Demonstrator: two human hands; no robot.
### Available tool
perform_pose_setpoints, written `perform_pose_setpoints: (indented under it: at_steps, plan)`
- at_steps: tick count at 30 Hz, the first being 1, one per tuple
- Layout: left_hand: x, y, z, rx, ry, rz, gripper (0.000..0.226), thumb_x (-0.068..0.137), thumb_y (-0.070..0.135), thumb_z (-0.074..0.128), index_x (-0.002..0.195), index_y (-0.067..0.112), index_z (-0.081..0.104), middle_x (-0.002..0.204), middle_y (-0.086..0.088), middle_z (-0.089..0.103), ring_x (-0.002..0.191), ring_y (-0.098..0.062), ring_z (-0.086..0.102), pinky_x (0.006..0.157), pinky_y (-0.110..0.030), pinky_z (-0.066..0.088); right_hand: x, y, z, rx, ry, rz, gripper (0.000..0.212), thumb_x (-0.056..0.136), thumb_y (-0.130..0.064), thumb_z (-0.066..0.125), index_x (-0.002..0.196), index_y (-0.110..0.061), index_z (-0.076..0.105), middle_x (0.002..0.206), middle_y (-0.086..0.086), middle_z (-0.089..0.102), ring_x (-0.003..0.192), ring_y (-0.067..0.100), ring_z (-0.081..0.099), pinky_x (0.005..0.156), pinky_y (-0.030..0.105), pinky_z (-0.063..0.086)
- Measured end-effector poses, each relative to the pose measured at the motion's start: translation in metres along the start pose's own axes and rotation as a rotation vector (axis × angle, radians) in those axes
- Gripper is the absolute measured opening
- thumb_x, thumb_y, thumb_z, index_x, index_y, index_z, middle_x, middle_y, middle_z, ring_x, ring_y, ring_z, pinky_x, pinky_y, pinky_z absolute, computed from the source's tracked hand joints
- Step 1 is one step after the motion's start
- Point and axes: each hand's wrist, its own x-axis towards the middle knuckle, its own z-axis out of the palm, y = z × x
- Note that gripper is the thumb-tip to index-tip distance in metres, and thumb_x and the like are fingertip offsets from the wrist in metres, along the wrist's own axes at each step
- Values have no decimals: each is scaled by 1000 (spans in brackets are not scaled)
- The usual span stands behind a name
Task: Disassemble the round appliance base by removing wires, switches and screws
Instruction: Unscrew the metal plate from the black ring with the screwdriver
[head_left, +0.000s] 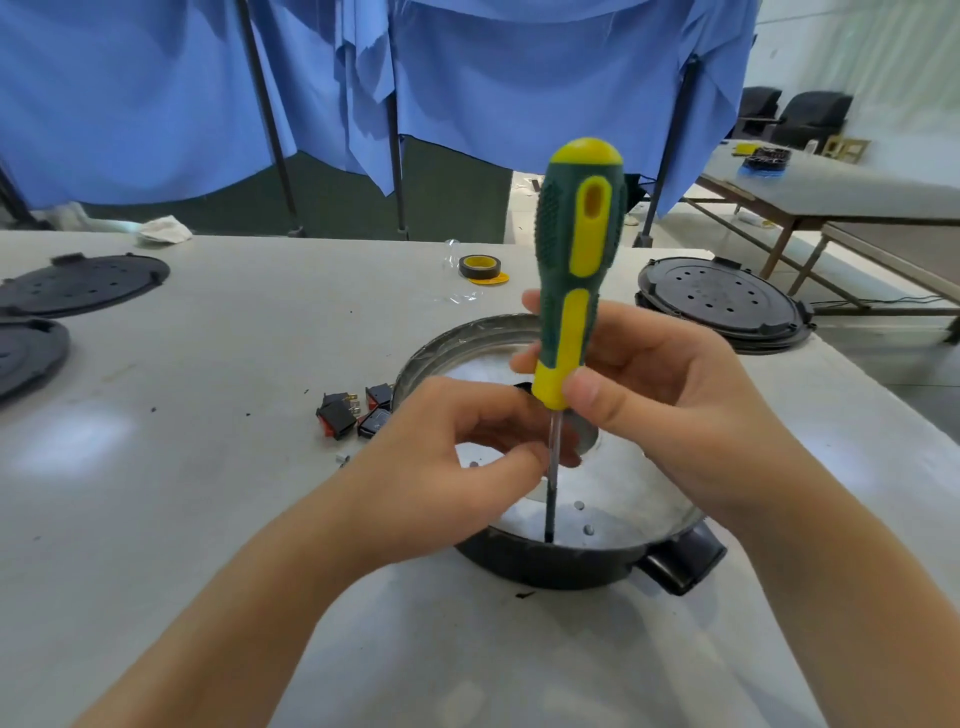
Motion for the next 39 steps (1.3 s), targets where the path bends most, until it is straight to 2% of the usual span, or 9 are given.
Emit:
perform_pose_setpoints:
  at_steps: [6, 11, 16, 19, 23, 27, 32, 35, 39]
  plan:
    - [1, -1, 9, -177, 2, -61, 20, 86, 0, 63, 95, 15, 71, 87, -2, 76, 80, -15, 74, 74, -20, 55, 2, 4, -12, 70, -54, 79, 31, 89, -15, 52, 119, -12, 59, 115, 6, 70, 112, 27, 63, 91, 37, 54]
    - [4, -3, 11, -55, 147, -22, 16, 70, 11, 82, 69, 22, 70, 66, 2, 72, 63, -16, 71, 65, -26, 58, 4, 5, -8, 49, 23, 67, 36, 72, -28, 73, 106, -20, 68, 98, -1, 72, 93, 17, 68, 78, 27, 55]
    - [5, -2, 21, 67, 229, 41, 21, 66, 22, 85, 71, 22, 65, 61, 13, 61, 57, -6, 60, 62, -23, 55, 5, 4, -5, 48, 89, 28, 39, 60, -18, 76, 94, -9, 61, 83, 0, 73, 78, 16, 69, 70, 25, 56]
    - [5, -3, 20, 70, 208, 29, 18, 73, 18, 81, 71, 25, 64, 65, 9, 65, 63, -9, 65, 66, -17, 53, 3, 2, -7, 78, 64, 37, 33, 68, -22, 71, 96, -7, 62, 89, 3, 75, 85, 18, 71, 73, 24, 56]
    - [1, -1, 13, -32, -4, -40, 13, 87, 7, 63, 93, 16, 70, 87, 6, 76, 79, -8, 72, 75, -17, 55, 1, 2, -10, 62, -26, 75, 28, 86, -24, 55, 110, -20, 68, 105, 2, 73, 103, 17, 67, 84, 23, 52]
    - [1, -1, 12, -77, 17, -77, 12, 83, 5, 70, 86, 16, 72, 80, 2, 76, 73, -13, 74, 71, -19, 56, 3, 4, -12, 42, 12, 99, 30, 86, -22, 54, 111, -24, 70, 102, -2, 71, 103, 15, 64, 93, 29, 51]
    - [5, -6, 19, -10, 175, -54, 25, 65, 18, 86, 62, 24, 62, 61, 5, 67, 60, -20, 67, 60, -29, 54, 3, 2, -6, 18, 93, 22, 31, 66, -23, 76, 96, -17, 69, 86, 2, 70, 80, 13, 68, 72, 21, 54]
    - [5, -6, 19, -2, 169, -50, 21, 67, 21, 85, 66, 24, 64, 62, 6, 68, 61, -18, 67, 61, -25, 54, 3, 1, -8, 32, 104, 8, 31, 69, -17, 75, 97, -11, 64, 85, 2, 73, 81, 17, 70, 71, 23, 55]
    - [2, -3, 14, -86, 45, -71, 10, 84, 13, 66, 91, 18, 71, 85, 3, 76, 78, -12, 73, 77, -26, 58, 2, 1, -12, 69, 18, 45, 25, 85, -17, 57, 109, -13, 64, 101, 6, 74, 98, 23, 69, 80, 26, 54]
